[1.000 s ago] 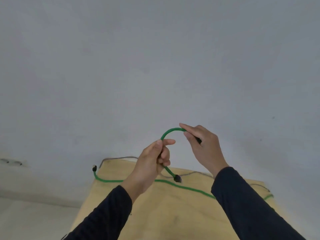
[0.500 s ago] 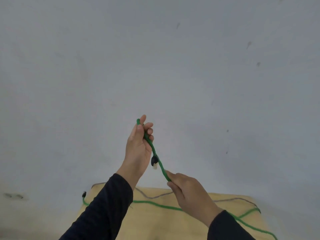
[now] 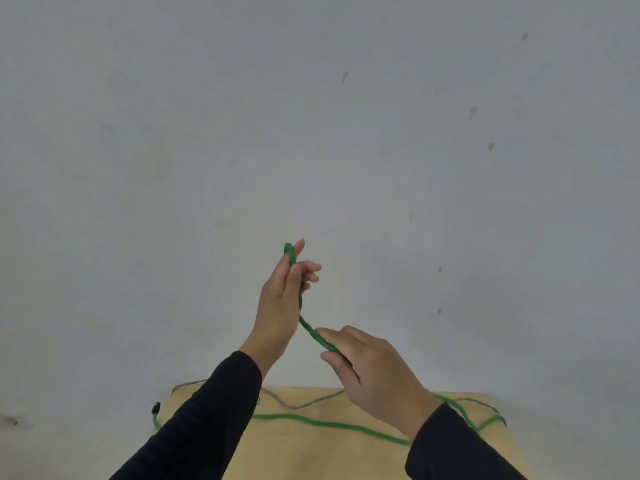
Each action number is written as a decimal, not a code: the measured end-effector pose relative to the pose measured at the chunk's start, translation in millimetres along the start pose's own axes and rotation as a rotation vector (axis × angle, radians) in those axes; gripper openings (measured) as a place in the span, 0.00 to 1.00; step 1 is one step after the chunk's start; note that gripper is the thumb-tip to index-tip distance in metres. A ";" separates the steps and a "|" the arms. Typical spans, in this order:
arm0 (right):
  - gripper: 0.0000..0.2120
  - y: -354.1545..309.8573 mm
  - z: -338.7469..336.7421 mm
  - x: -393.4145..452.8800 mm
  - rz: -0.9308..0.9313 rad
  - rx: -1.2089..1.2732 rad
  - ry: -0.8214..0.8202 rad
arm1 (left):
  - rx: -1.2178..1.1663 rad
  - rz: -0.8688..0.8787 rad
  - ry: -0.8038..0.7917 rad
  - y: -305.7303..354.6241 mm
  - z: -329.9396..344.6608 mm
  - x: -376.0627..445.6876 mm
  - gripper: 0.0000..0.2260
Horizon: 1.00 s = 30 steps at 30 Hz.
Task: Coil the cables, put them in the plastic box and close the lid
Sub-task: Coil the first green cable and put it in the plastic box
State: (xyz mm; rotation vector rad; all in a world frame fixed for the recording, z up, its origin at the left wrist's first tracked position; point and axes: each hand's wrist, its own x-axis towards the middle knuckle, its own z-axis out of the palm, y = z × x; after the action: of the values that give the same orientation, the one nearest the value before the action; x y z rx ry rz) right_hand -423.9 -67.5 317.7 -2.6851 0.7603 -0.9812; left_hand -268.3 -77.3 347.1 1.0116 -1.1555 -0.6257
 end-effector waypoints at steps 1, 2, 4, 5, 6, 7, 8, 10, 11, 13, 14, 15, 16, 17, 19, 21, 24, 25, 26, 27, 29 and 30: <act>0.17 -1.1 -7.1 4.1 -0.009 0.015 0.031 | 0.048 0.000 -0.085 -3.8 0.0 -7.5 0.15; 0.14 0.2 -15.4 8.9 -0.010 0.048 0.077 | 0.070 -0.021 -0.181 -6.4 1.7 -16.2 0.15; 0.11 6.0 -35.7 20.5 0.026 0.121 0.167 | 0.030 -0.096 -0.352 -7.9 7.0 -36.2 0.14; 0.11 9.0 -46.5 25.6 0.065 0.147 0.181 | -0.046 -0.128 -0.418 -7.3 9.9 -46.0 0.14; 0.11 11.2 -56.0 29.3 0.116 0.185 0.170 | -0.129 -0.149 -0.461 -5.5 12.3 -54.1 0.15; 0.11 12.7 -62.9 30.7 0.163 0.240 0.157 | -0.196 -0.159 -0.479 -2.8 13.9 -59.5 0.16; 0.10 13.0 -67.4 31.0 0.197 0.310 0.158 | -0.248 -0.172 -0.482 0.8 15.0 -61.5 0.17; 0.11 9.6 -70.1 31.6 0.205 0.420 0.203 | -0.376 -0.225 -0.505 10.8 15.8 -58.8 0.18; 0.10 8.9 -68.7 32.0 0.197 0.457 0.226 | -0.468 -0.258 -0.518 16.1 16.0 -56.2 0.18; 0.09 11.5 -61.5 33.3 0.215 0.523 0.284 | -0.677 -0.294 -0.518 28.7 15.2 -50.2 0.17; 0.10 14.0 -56.3 33.1 0.250 0.551 0.319 | -0.784 -0.293 -0.496 36.2 14.0 -45.7 0.16; 0.13 15.6 -50.0 32.0 0.287 0.562 0.344 | -0.890 -0.277 -0.469 44.7 12.6 -39.9 0.17; 0.16 17.5 -41.8 29.9 0.325 0.549 0.348 | -0.982 -0.243 -0.436 53.7 10.7 -32.2 0.17; 0.19 17.7 -33.4 26.9 0.351 0.524 0.319 | -1.043 -0.189 -0.400 63.3 8.1 -23.0 0.16; 0.20 11.1 -18.4 20.8 0.331 0.446 0.215 | -1.071 -0.055 -0.317 78.8 2.0 -0.5 0.15; 0.16 0.7 -8.5 17.5 0.227 0.352 0.120 | -0.964 0.054 -0.197 84.8 -5.4 20.6 0.15; 0.18 -13.4 -10.5 19.0 0.110 0.183 0.053 | -0.409 0.167 -0.015 76.0 -14.3 35.2 0.15; 0.18 -17.3 -16.6 21.5 0.089 0.159 0.060 | -0.169 0.200 0.001 71.5 -15.5 33.5 0.15; 0.18 -20.4 -24.2 24.5 0.054 0.132 0.086 | 0.017 0.225 -0.022 65.2 -15.8 28.9 0.15; 0.17 -23.0 -32.8 27.7 0.011 0.100 0.123 | 0.133 0.233 -0.067 57.2 -15.4 22.1 0.15; 0.14 -24.0 -51.7 35.0 -0.072 0.059 0.190 | 0.205 0.181 -0.185 39.7 -14.1 4.7 0.15; 0.13 -22.8 -61.8 39.2 -0.090 0.056 0.211 | 0.194 0.141 -0.258 33.1 -12.6 -5.8 0.14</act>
State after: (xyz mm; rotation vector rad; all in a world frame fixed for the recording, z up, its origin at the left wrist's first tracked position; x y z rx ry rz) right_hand -429.0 -68.3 394.2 -2.6158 0.6421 -1.3037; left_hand -261.0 -53.8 373.2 1.0214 -1.5248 -0.5497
